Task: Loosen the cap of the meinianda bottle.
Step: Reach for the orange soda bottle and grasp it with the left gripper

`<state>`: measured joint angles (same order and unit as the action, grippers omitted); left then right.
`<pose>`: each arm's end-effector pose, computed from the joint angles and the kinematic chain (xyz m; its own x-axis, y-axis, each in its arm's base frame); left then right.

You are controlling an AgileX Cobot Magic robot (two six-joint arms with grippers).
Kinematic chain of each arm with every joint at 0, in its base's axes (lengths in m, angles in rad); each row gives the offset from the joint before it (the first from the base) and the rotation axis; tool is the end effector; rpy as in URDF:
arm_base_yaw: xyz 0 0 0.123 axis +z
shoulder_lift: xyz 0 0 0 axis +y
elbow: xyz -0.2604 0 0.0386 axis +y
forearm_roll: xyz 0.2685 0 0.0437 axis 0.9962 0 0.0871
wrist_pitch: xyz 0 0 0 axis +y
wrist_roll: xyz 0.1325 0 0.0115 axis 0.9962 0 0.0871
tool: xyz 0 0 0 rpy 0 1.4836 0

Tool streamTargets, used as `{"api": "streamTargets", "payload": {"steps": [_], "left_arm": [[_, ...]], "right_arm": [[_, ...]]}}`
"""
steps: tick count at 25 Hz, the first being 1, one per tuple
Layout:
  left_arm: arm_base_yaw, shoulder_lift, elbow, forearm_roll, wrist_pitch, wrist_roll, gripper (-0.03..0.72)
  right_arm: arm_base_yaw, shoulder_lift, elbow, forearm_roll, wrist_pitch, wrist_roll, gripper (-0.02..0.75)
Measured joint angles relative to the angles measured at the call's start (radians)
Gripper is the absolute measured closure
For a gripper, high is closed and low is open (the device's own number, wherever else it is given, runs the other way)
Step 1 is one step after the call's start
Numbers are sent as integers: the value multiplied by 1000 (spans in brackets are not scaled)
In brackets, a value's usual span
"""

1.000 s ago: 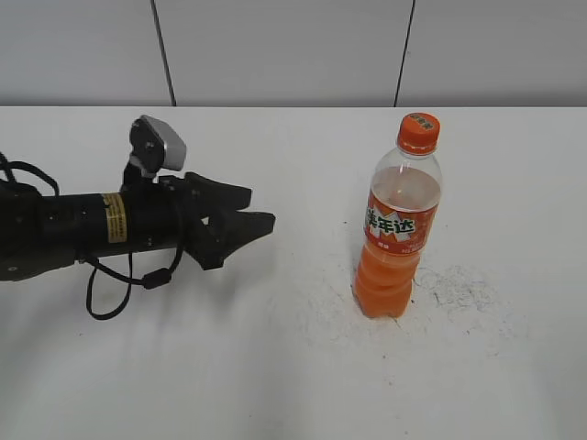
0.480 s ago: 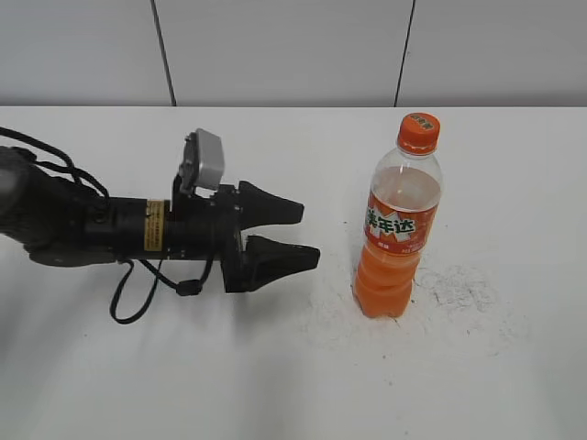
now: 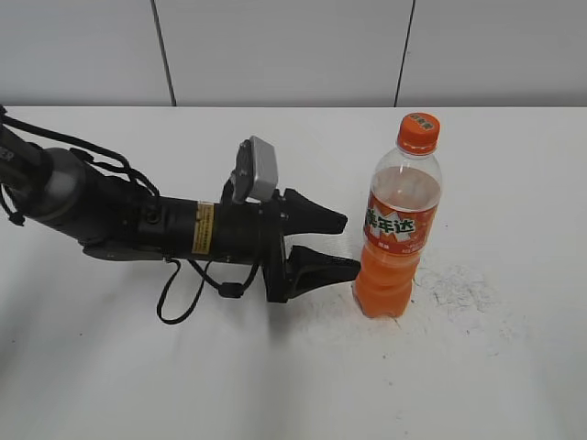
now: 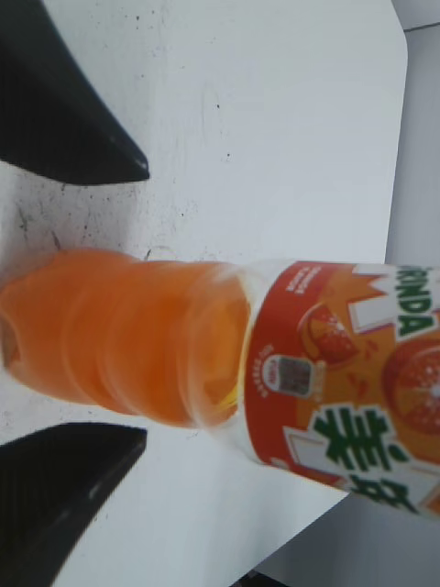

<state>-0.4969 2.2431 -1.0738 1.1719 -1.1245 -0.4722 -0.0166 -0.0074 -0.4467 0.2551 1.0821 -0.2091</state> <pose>0.3039 -0.2905 0.0437 -0.0250 0.2156 -0.9762 0.9982 0.0580 -0.0128 0.0739 0.0284 0.2514 -0.4856 -0.0769 -0.8708 -0.2195 0.9749 0.0363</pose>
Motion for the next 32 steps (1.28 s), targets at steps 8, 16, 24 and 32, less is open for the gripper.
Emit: {"api": "streamTargets", "payload": {"steps": [8,16,24,32], "left_arm": [[-4,0,0,-3,7,0,111],[-6,0,-1,-1,-44,0,20],[-20,7,-19,2,-58,-2,7],[-55,71,-72,25,-80,-38,7]], "right_arm": [[0,0,0,0,-1,0,213],[0,0,0,0,-1,0,213],[0,0,0,0,-1,0,213],[0,0,0,0,0,0,213]]}}
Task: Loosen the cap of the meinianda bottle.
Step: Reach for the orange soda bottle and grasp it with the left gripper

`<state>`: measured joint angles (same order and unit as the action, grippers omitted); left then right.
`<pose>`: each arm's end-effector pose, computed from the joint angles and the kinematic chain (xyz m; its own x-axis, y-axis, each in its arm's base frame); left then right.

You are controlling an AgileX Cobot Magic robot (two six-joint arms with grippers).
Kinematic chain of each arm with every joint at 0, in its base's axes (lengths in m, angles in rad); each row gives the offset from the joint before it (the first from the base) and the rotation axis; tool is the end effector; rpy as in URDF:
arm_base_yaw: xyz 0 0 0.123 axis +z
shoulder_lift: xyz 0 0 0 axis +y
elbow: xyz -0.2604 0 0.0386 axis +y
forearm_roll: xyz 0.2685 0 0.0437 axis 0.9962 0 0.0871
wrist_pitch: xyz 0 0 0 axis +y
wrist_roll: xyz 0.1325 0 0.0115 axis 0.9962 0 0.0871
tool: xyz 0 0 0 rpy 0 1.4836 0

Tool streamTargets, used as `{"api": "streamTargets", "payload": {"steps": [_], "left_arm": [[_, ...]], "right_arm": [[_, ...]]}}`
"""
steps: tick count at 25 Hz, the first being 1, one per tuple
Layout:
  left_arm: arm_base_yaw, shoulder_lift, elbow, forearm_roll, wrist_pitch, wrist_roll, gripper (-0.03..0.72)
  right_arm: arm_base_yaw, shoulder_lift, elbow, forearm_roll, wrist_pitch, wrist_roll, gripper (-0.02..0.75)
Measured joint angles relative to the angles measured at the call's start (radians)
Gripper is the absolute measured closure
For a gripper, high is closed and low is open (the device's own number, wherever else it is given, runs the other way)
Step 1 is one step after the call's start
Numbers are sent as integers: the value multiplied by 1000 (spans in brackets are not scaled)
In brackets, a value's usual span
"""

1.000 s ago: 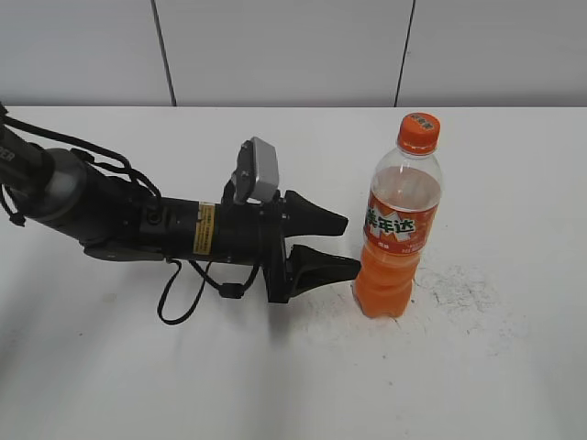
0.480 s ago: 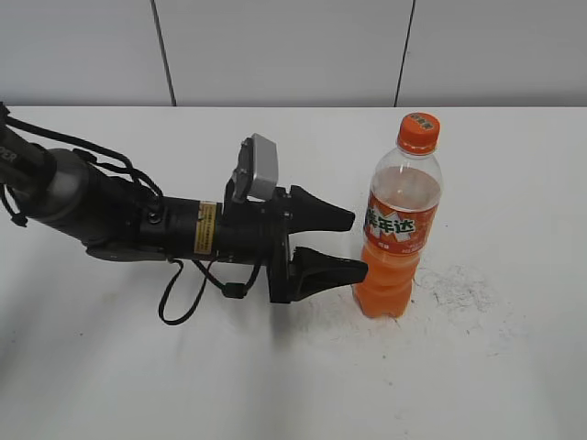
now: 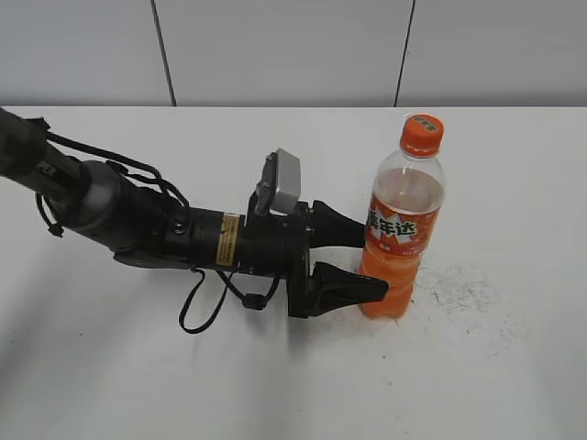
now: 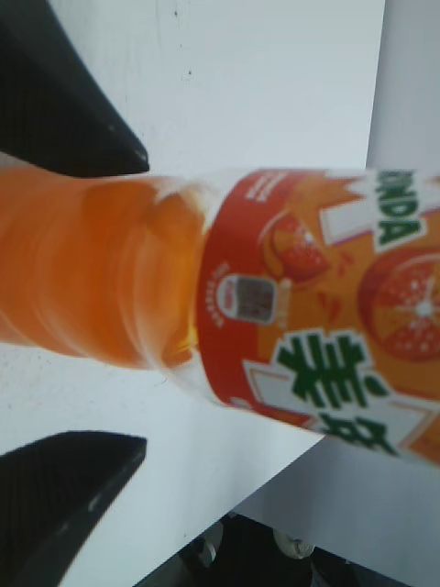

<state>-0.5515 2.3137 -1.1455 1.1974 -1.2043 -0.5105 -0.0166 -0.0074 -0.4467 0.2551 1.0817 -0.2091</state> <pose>0.2907 -0.3145 0.0379 -0.0421 0.1584 -0.9865 0.9975 -0.0486 -0.0504 0.0740 0.0284 0.2515 -0.4853 -0.0768 -0.8710 -0.2195 0.9749 0.0363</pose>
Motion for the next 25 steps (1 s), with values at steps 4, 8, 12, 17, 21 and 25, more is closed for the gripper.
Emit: {"api": "streamTargets", "payload": {"steps": [4,8,12,17,21,25], "left_arm": [[-15,0,-11,-1,6,-3,9],[-22,0,-30,-1,37,-3,11],[-23,0,-48,-1,52,-3,13],[-28,2,-55,-9,53,-3,14],[-41,23,-55,-22,52,-3,16],[-47,26,-57,-30,53,-3,16]], "right_arm": [[0,0,0,0,0,0,213],[0,0,0,0,0,0,213],[0,0,0,0,0,0,213],[0,0,0,0,0,-1,213],[0,0,0,0,0,-1,213],[0,0,0,0,-1,0,213]]}}
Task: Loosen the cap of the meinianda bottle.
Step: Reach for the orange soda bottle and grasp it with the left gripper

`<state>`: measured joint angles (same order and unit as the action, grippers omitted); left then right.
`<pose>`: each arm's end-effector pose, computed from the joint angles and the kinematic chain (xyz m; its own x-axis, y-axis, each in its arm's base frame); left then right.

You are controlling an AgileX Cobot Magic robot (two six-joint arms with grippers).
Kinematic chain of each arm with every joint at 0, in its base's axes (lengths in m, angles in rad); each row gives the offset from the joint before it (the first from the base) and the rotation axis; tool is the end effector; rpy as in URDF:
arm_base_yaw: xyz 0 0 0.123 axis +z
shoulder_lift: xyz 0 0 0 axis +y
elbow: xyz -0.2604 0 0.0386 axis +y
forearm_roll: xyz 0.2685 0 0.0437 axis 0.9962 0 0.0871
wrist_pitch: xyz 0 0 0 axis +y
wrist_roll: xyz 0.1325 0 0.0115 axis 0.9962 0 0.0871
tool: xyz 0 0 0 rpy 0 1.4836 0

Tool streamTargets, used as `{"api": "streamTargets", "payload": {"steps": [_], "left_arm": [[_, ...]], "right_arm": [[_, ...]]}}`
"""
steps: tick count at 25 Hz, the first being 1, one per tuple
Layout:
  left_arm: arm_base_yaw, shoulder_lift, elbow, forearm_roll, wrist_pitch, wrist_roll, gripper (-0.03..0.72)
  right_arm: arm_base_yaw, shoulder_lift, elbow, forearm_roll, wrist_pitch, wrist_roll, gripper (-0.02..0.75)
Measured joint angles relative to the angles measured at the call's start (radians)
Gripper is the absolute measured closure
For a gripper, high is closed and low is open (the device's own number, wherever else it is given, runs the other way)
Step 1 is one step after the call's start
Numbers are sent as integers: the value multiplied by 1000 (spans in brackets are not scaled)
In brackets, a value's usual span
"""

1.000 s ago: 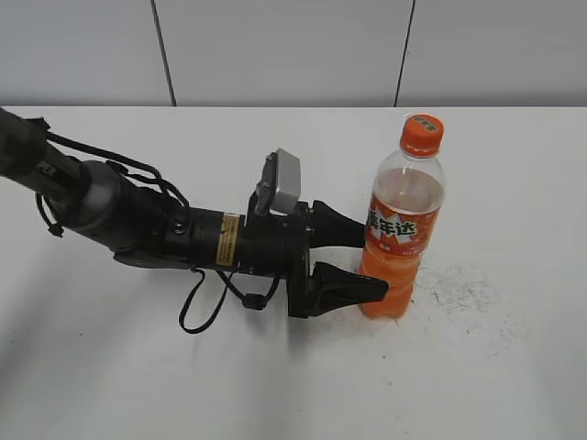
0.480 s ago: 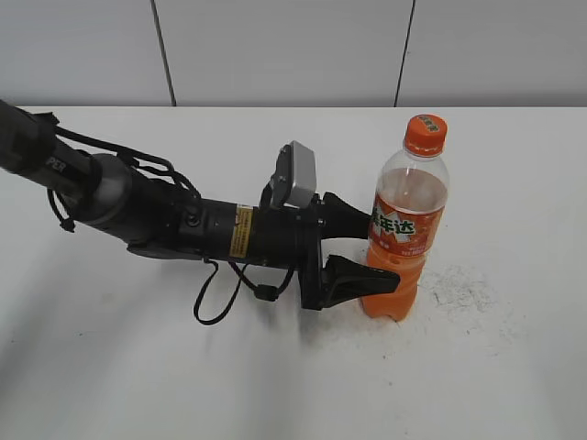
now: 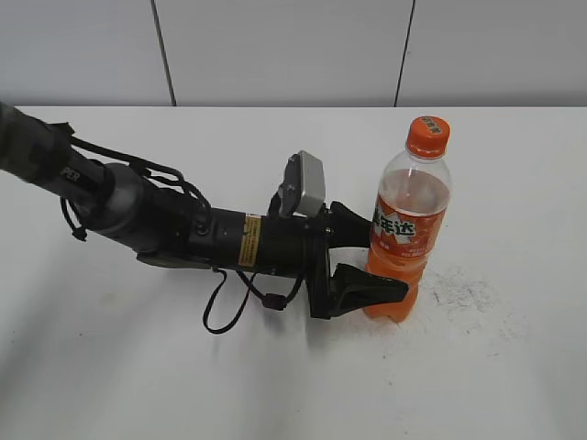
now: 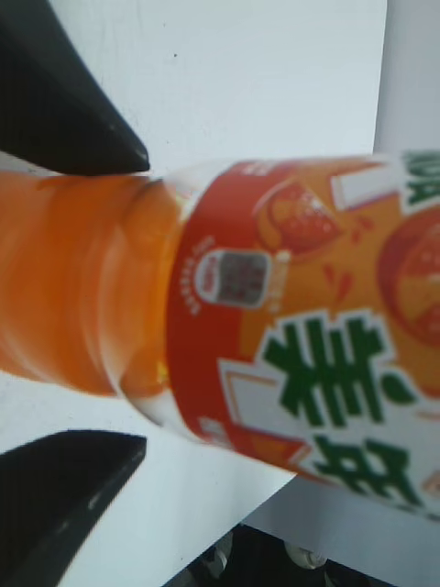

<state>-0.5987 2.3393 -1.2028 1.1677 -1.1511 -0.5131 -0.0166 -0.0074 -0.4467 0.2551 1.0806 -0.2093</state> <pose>0.2920 -0.3344 0.0349 -0.0202 0.1760 -0.9842 0.9986 -0.0448 -0.0285 0.0740 0.0284 0.2516 -0.4843 -0.0768 -0.8715 -0.2194 0.9750 0.0360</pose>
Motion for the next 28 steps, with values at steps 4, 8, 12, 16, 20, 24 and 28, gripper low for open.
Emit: {"api": "streamTargets", "payload": {"steps": [4,8,12,16,20,24,28], "left_arm": [[-5,8,-23,0,0,0,17],[-14,46,-74,-1,0,-23,17],[-29,60,-98,-2,6,-32,18],[-46,60,-100,-20,42,-35,20],[-51,60,-100,-29,62,-35,27],[-52,60,-100,-30,75,-35,64],[-52,60,-100,-29,77,-35,139]], "right_arm": [[0,0,0,0,0,0,213],[0,0,0,0,0,0,213],[0,0,0,0,0,0,213],[0,0,0,0,0,0,213],[0,0,0,0,0,0,213],[0,0,0,0,0,0,213],[0,0,0,0,1,0,213]]}}
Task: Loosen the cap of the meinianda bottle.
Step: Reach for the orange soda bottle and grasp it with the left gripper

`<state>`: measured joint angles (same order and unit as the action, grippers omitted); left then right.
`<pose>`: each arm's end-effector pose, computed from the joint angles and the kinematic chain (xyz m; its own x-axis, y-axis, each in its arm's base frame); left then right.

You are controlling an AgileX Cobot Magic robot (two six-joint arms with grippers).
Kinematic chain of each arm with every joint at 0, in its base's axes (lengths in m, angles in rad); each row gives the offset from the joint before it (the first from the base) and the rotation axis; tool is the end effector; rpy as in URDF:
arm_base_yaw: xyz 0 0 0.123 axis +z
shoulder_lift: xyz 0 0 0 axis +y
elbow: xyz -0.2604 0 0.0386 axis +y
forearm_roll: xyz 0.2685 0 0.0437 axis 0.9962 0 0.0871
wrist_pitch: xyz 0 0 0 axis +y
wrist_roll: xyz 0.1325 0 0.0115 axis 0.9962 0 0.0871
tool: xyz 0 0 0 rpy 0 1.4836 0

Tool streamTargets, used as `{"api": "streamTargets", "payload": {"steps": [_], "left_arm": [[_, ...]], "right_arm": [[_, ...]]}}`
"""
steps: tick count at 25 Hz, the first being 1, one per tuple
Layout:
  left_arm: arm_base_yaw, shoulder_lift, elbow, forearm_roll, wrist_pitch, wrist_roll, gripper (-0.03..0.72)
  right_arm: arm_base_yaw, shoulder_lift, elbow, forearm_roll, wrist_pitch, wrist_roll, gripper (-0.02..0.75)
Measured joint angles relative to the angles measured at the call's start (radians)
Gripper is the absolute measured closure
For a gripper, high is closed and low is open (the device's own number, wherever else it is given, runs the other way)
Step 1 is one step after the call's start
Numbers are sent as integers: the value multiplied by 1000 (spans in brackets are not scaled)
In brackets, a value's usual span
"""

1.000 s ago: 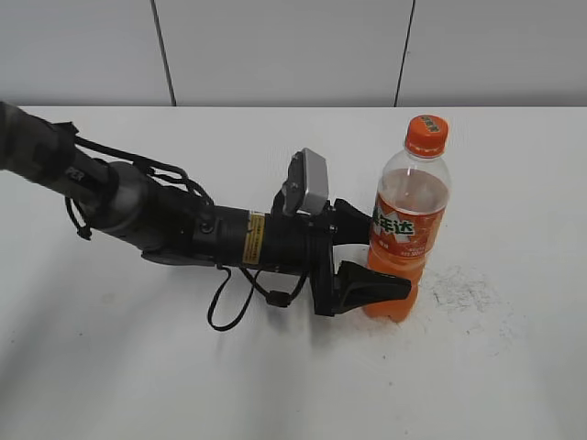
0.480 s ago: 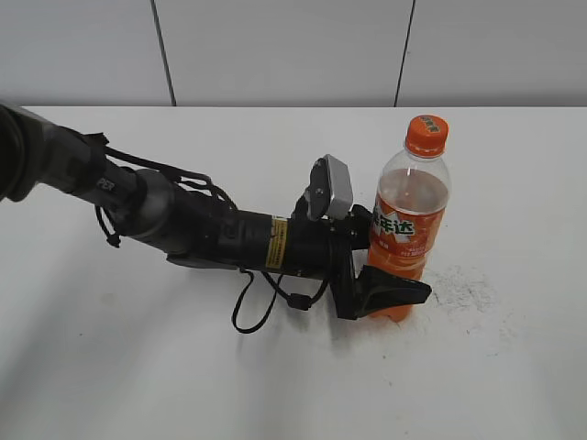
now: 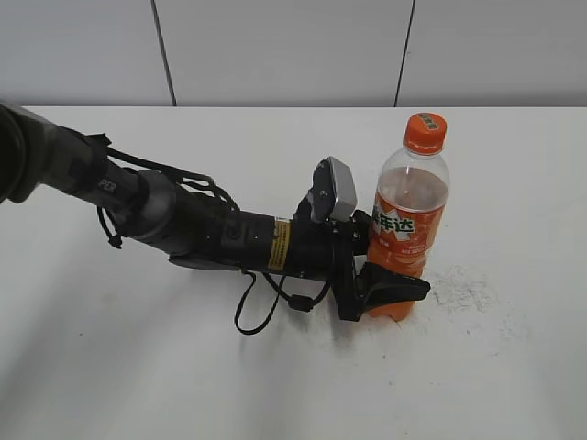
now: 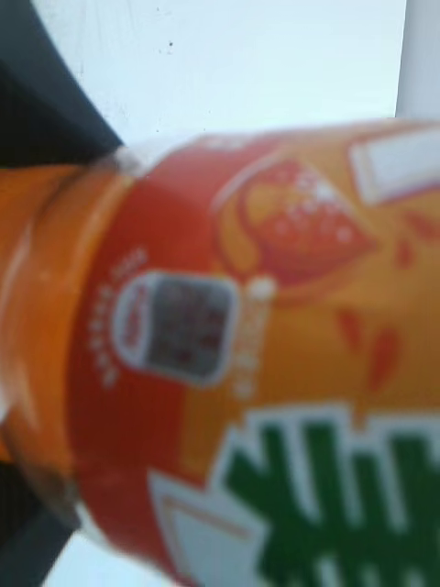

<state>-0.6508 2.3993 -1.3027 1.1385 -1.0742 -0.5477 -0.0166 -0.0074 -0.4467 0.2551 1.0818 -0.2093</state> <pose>0.2975 -0.3599 0.0240 -0.0237 0.2081 -0.9778 0.9991 -0.0281 -0.0302 0.0740 0.0284 0.2515 -0.4853 -0.0771 -0.8709 -0.2196 0.9749 0.0361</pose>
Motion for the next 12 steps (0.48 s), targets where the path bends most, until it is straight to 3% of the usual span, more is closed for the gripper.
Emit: {"api": "streamTargets", "payload": {"steps": [12], "left_arm": [[0,0,-1,1,0,0,179]], "right_arm": [[0,0,0,0,0,0,213]]}}
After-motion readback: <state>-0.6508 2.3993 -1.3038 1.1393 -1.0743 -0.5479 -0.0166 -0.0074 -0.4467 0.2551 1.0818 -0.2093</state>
